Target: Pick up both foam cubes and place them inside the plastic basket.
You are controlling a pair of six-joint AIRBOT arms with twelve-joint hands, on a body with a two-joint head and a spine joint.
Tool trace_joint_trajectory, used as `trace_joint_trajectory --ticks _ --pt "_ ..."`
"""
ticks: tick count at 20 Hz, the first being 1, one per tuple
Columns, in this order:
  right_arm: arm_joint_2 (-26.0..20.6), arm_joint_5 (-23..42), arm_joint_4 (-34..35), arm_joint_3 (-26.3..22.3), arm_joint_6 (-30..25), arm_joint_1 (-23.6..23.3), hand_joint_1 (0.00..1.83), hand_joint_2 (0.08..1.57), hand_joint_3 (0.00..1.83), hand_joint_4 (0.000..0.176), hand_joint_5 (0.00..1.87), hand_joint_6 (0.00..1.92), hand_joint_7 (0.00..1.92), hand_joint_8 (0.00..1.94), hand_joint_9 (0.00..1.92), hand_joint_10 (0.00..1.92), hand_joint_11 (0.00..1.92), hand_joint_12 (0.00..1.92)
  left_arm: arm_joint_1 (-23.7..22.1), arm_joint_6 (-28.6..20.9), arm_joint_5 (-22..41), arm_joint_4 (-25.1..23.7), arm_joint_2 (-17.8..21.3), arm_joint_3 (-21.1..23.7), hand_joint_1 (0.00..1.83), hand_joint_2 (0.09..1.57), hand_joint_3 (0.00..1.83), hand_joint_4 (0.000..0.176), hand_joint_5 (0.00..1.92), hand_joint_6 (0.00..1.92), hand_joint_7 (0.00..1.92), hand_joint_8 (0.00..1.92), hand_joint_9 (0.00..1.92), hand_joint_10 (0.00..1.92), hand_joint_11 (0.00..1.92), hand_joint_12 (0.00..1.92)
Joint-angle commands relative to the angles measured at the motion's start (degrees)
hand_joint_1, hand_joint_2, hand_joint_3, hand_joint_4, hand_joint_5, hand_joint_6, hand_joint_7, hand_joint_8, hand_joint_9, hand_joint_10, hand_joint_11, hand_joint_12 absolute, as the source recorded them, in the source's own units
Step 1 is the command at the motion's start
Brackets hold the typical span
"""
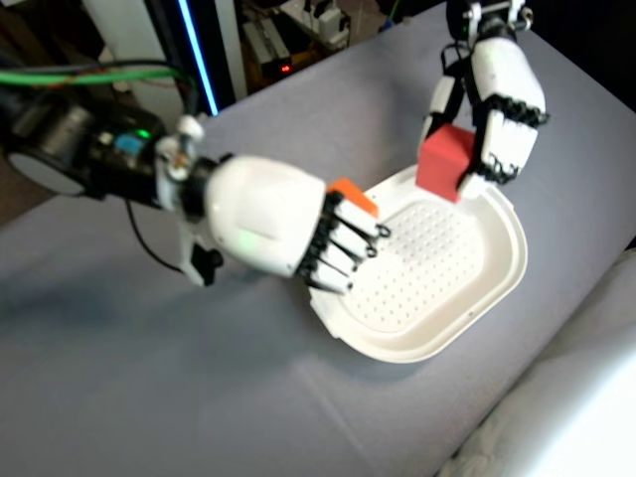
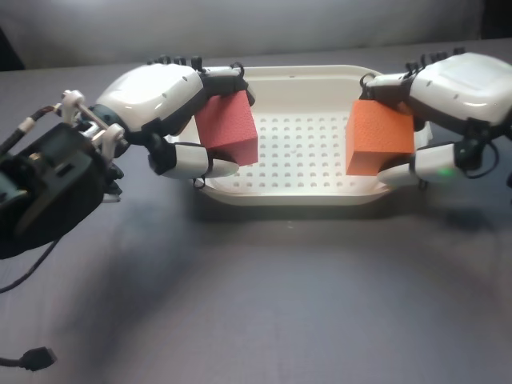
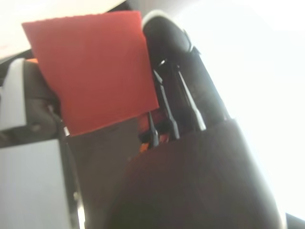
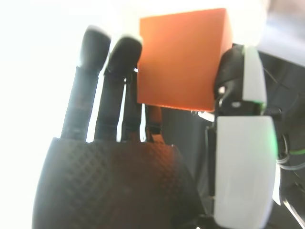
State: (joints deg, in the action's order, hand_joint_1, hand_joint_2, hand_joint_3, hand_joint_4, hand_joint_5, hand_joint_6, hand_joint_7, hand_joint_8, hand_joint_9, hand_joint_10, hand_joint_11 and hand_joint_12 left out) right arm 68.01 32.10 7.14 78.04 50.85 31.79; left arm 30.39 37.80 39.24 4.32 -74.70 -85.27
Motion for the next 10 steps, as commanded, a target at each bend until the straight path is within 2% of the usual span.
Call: trace_joint_trajectory --ticks 1,2,3,4,5,6,7,8,9,10 --pt "0.2 5.07 0.54 0.62 -0.27 -1.05 0.76 1.28 0.0 0.0 0.37 0.74 0.5 0.74 0.45 1.03 0.25 1.69 -0.94 -0.02 4.78 0.41 -0.3 -0.77 1.02 1.26 0.0 0.0 0.46 0.87 0.62 1.09 0.65 1.33 0.59 1.84" --pt "0.6 4.29 0.85 1.14 -0.01 -1.3 0.4 1.28 0.0 0.0 0.14 0.44 0.28 0.36 0.18 0.84 0.05 1.57 -1.27 0.42 4.2 0.48 -0.67 -1.01 0.83 1.25 0.0 0.0 0.29 0.55 0.4 0.64 0.38 0.99 0.28 1.72" --pt "0.65 3.76 1.52 1.22 0.83 -1.47 0.13 1.19 0.0 0.09 0.0 0.02 0.02 0.03 0.01 0.14 0.0 1.21 -1.61 1.3 3.82 0.52 -0.69 -0.83 0.64 1.14 0.0 0.038 0.02 0.05 0.04 0.06 0.02 0.21 0.01 1.27" --pt "0.64 3.58 1.96 1.22 1.32 -1.5 0.13 1.19 0.0 0.09 0.0 0.02 0.02 0.03 0.01 0.14 0.0 1.21 -1.72 1.7 3.78 0.53 -0.56 -0.59 0.64 1.14 0.0 0.038 0.02 0.05 0.04 0.06 0.02 0.21 0.01 1.27" --pt "0.62 3.52 1.99 1.23 1.36 -1.5 0.11 1.17 0.0 0.108 0.0 0.0 0.0 0.01 0.0 0.03 0.0 1.03 -1.73 1.98 3.88 0.58 -0.34 -0.38 0.59 1.09 0.0 0.055 0.0 0.01 0.01 0.01 0.0 0.04 0.0 1.12" --pt "0.62 3.49 1.99 1.14 1.36 -1.5 0.1 1.14 0.0 0.138 0.0 0.0 0.0 0.0 0.0 0.0 0.0 0.7 -1.66 2.24 4.17 0.87 -0.09 -0.17 0.55 1.04 0.0 0.086 0.0 0.0 0.0 0.0 0.0 0.01 0.0 0.88" --pt "0.6 3.5 1.99 0.83 1.59 -1.5 0.09 1.12 0.0 0.141 0.0 0.0 0.0 0.0 0.0 0.0 0.0 0.37 -1.49 2.39 4.62 1.18 0.29 0.09 0.52 1.01 0.0 0.107 0.0 0.0 0.0 0.0 0.0 0.0 0.0 0.77" --pt "0.56 3.54 1.99 0.53 1.77 -1.51 0.12 1.1 0.0 0.133 0.0 0.0 0.0 0.0 0.0 0.0 0.0 0.07 -1.29 2.39 5.08 1.36 0.6 0.36 0.5 0.98 0.0 0.123 0.0 0.0 0.0 0.0 0.0 0.0 0.0 0.55" --pt "0.15 3.96 2.01 0.04 1.88 -1.53 0.13 1.08 0.0 0.13 0.0 0.0 0.0 0.0 0.0 0.0 0.0 0.01 -0.82 2.39 6.38 1.69 1.27 0.98 0.47 0.97 0.0 0.139 0.0 0.0 0.0 0.0 0.0 0.0 0.0 0.39" --pt "-0.94 5.19 2.03 -1.11 1.88 -1.53 0.12 1.07 0.0 0.155 0.0 0.0 0.0 0.0 0.0 0.0 0.0 0.0 -0.02 2.39 8.6 2.09 2.37 2.16 0.46 0.96 0.0 0.151 0.0 0.0 0.0 0.0 0.0 0.0 0.0 0.15"
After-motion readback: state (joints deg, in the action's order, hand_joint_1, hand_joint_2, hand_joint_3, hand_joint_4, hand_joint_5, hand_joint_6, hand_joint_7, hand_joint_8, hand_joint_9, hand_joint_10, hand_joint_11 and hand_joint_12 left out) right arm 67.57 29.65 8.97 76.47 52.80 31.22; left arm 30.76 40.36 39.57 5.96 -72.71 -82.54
